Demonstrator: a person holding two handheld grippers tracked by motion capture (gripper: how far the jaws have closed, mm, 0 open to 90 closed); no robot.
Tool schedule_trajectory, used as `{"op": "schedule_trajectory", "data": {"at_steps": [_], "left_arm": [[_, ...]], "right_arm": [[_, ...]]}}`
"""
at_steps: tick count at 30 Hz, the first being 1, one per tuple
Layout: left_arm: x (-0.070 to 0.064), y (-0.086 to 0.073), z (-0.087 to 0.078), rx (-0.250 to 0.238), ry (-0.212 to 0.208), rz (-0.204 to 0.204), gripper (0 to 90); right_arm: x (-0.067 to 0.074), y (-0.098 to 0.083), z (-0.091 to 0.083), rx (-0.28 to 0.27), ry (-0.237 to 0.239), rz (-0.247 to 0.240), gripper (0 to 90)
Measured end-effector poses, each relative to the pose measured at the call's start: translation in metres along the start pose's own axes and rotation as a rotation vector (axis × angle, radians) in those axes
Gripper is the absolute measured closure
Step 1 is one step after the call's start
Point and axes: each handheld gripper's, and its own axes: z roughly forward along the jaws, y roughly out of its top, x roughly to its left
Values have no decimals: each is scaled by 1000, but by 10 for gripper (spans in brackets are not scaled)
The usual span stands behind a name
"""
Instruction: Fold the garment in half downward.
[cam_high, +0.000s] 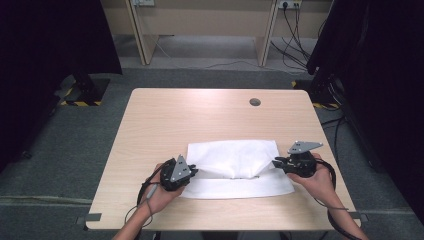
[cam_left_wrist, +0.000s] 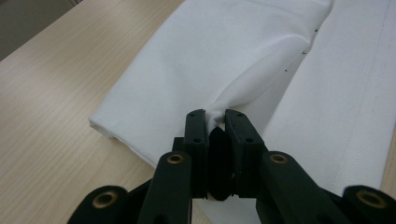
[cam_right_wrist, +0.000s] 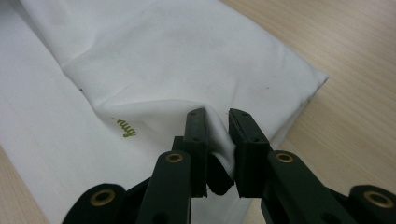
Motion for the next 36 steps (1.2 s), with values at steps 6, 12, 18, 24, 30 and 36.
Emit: {"op": "schedule_trajectory", "data": {"at_steps": [6, 12, 18, 24, 30, 36], "left_arm": [[-1, 0, -2, 0, -3, 9, 789], [-3, 0, -2, 1, -8, 11, 790], [-4, 1, -4, -3, -14, 12, 790], [-6, 1, -7, -5, -14, 16, 789], [-8, 1, -9, -9, -14, 12, 788], [-10, 0, -10, -10, -19, 11, 788]], "right_arm": [[2, -1, -3, -4, 7, 0, 779], [3, -3, -4, -3, 8, -6, 779], [4, -5, -4, -1, 12, -6, 780], [6, -6, -7, -8, 17, -8, 779], [8, -8, -9, -10, 19, -11, 779], [10, -10, -10, -11, 25, -12, 778]]}}
